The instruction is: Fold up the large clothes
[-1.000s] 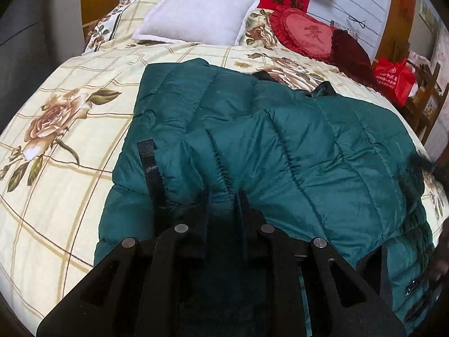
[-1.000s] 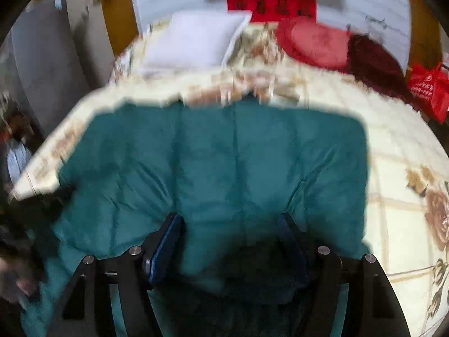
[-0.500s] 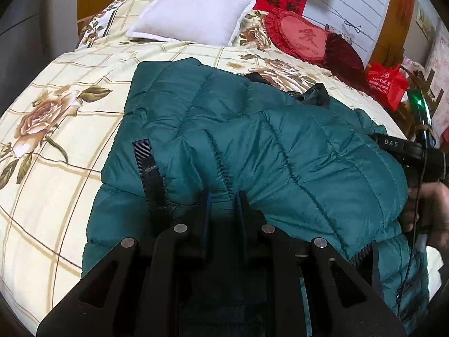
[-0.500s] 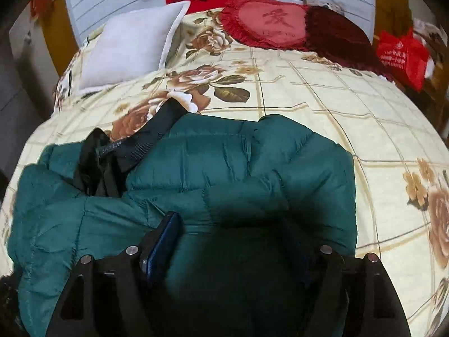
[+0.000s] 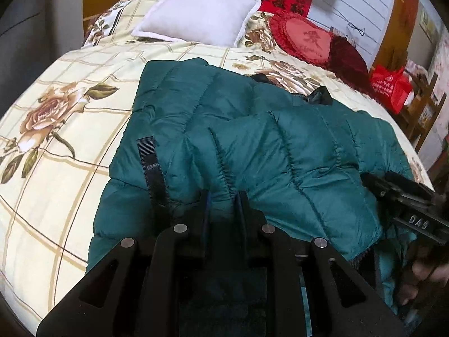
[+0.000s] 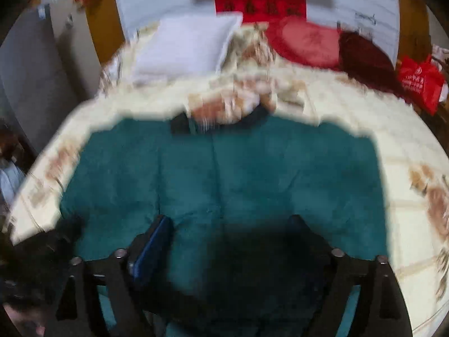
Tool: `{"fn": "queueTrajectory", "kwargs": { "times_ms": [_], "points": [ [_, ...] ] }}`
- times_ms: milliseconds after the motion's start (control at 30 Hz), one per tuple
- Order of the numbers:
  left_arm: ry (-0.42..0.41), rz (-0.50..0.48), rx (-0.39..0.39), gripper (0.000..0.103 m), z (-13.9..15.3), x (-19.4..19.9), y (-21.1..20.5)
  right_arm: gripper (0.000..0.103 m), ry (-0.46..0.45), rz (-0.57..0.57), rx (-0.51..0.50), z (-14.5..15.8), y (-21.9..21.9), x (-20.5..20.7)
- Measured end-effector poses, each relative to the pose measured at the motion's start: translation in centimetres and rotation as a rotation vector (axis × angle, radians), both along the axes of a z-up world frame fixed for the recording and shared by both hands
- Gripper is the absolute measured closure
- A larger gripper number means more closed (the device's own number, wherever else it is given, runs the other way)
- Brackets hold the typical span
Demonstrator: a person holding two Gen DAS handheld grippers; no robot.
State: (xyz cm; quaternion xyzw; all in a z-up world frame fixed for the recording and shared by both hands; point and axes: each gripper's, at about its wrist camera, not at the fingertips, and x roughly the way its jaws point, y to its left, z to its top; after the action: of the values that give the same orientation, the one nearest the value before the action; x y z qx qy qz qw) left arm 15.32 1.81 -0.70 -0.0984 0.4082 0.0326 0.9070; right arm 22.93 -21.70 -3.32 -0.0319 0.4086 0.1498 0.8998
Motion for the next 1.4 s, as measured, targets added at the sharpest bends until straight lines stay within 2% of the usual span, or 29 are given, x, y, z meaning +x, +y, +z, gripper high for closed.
{"fn": "queueTrajectory", "kwargs": {
  "times_ms": [100, 233, 267, 333, 433, 500, 567, 633, 700, 800, 967, 1000, 1033, 1067, 1100, 1200, 1300, 1400],
  "points": [
    [-0.003, 0.003, -0.018, 0.086, 0.0, 0.0, 0.3, 0.015, 0.003, -0.016, 0.04, 1.1, -0.8, 0.0],
    [-0.039, 0.033, -0.023, 0.086, 1.3, -0.7, 0.7, 0.015, -0.112, -0.003, 0.085, 4.6, -1.3, -2.6],
    [-0.057, 0.037, -0.016, 0.086, 1.7, -1.0, 0.7, 0.015, -0.111, 0.012, 0.086, 4.7, -1.1, -3.0],
    [-0.068, 0.028, -0.01, 0.086, 1.9, -1.2, 0.3, 0.015, -0.076, 0.052, 0.059, 3.9, -0.1, -3.0],
    [0.017, 0.002, 0.001, 0.085, -0.1, -0.3, -0.1, 0.014, 0.036, 0.065, -0.026, -0.1, 0.9, -1.3],
    [0.006, 0.0, 0.017, 0.086, 0.1, -0.3, -0.2, 0.013, 0.027, 0.065, 0.007, -0.1, 0.4, -1.1],
    [-0.011, -0.01, -0.002, 0.086, 0.9, -0.5, 0.2, 0.014, 0.022, 0.041, 0.03, 1.1, -0.4, -1.5],
    [-0.015, -0.018, -0.029, 0.086, 1.9, -1.1, 0.9, 0.014, -0.041, -0.004, 0.088, 3.6, -2.0, -3.3],
    [-0.054, -0.038, -0.069, 0.086, 3.7, -3.0, 2.3, 0.014, -0.082, -0.044, 0.137, 5.7, -3.9, -5.9],
    [-0.105, -0.049, -0.043, 0.086, 6.2, -6.8, 4.4, 0.014, -0.118, -0.09, 0.166, 7.8, -7.3, -11.1],
    [-0.073, 0.014, -0.011, 0.085, 7.9, -13.6, 8.3, 0.014, -0.138, -0.096, 0.026, 8.3, -12.3, -21.2],
    [-0.063, 0.03, 0.002, 0.082, 7.9, -15.3, 8.9, 0.014, -0.132, -0.1, 0.005, 7.9, -13.3, -22.7],
    [-0.056, 0.038, 0.01, 0.063, 7.7, -16.4, 9.2, 0.014, -0.124, -0.105, -0.003, 7.5, -14.1, -24.0],
    [-0.051, 0.047, 0.018, 0.04, 7.4, -17.8, 9.4, 0.014, -0.113, -0.111, -0.002, 7.2, -15.1, -25.0],
    [-0.054, 0.055, 0.027, 0.034, 7.1, -19.4, 9.4, 0.014, -0.097, -0.122, 0.007, 6.5, -16.1, -26.2],
    [-0.039, 0.036, 0.048, 0.033, 5.7, -22.8, 8.8, 0.014, -0.061, -0.155, 0.028, 4.7, -18.1, -27.9],
    [-0.008, -0.012, -0.035, 0.033, 3.7, -24.3, 8.3, 0.014, -0.024, -0.174, 0.067, 3.2, -19.5, -29.0],
    [0.001, -0.051, -0.069, 0.033, 1.3, -24.7, 7.8, 0.014, 0.007, -0.201, 0.087, 1.6, -20.4, -29.3]
  ]
}}
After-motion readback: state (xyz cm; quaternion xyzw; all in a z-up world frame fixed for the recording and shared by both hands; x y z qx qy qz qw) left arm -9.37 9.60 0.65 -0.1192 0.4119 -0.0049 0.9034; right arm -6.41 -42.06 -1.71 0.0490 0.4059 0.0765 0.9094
